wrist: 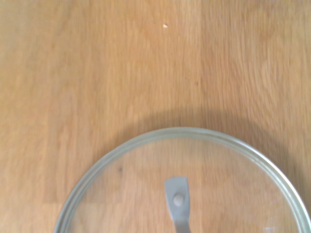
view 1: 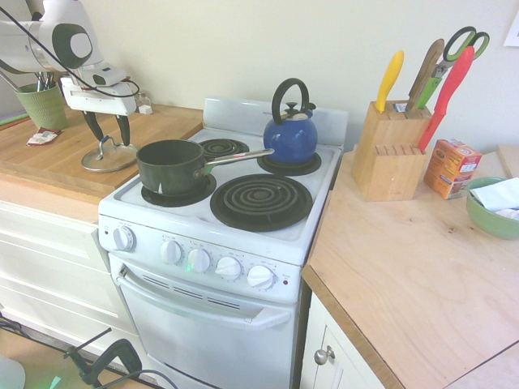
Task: Cover the lid of the pot
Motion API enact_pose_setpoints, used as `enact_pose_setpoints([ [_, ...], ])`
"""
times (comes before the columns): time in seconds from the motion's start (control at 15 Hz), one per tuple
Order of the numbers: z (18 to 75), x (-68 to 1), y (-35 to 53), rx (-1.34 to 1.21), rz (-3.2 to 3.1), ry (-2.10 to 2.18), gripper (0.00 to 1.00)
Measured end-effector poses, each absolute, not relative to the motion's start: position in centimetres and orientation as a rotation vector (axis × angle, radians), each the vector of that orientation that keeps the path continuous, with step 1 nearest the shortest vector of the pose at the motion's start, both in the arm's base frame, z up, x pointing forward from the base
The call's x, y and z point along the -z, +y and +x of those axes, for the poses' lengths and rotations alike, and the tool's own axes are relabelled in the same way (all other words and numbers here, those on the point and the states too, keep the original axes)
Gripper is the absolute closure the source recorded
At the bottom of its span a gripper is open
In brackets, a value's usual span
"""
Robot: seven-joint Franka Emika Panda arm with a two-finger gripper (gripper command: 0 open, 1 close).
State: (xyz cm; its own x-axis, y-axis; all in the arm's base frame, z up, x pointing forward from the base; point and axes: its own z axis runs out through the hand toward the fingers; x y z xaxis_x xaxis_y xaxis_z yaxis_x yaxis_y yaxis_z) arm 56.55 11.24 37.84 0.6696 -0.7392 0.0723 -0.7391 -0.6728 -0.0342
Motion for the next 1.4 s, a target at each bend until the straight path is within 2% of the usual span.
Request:
enact_pose_setpoints([
  [1.4, 56.75, -36.88, 10.91, 0.083, -2.890, 1.288, 1.00],
])
